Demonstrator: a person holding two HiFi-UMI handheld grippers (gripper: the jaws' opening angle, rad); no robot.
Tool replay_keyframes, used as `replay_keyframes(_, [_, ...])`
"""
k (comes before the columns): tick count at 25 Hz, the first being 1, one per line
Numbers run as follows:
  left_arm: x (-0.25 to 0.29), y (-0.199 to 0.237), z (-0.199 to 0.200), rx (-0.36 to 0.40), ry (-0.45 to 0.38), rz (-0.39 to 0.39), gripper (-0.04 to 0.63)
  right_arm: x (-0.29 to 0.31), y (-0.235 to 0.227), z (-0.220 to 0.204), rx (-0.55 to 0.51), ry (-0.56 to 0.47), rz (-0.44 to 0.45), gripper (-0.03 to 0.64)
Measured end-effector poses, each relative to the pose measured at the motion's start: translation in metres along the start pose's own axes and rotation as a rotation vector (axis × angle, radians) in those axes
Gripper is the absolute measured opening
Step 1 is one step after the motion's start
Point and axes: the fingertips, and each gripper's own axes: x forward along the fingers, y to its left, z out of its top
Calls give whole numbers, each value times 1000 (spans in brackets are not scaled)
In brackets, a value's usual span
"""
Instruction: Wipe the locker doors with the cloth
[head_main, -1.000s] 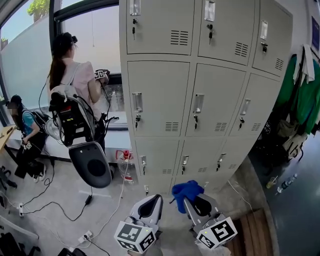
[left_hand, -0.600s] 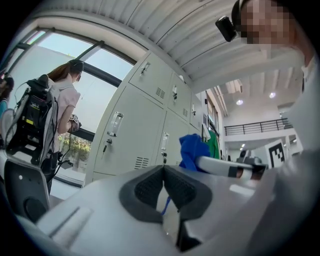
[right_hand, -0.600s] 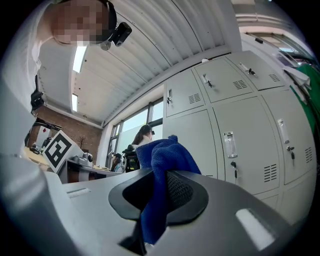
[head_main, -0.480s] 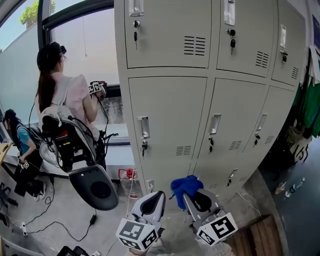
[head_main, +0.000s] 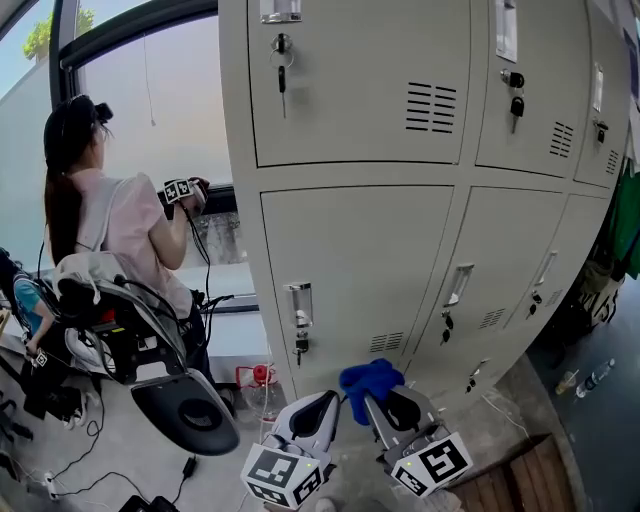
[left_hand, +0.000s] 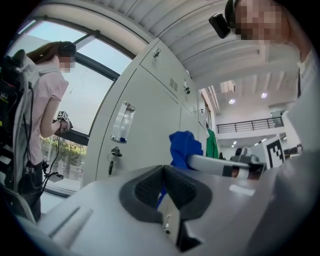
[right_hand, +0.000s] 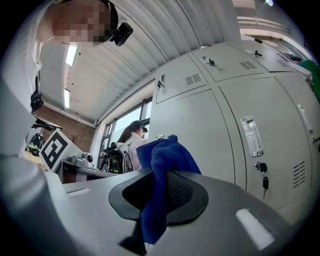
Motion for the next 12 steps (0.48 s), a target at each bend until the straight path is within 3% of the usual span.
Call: replay_keyframes(12, [20,29,19,4,-27,56,0,44,-12,14,-31,8,76,57])
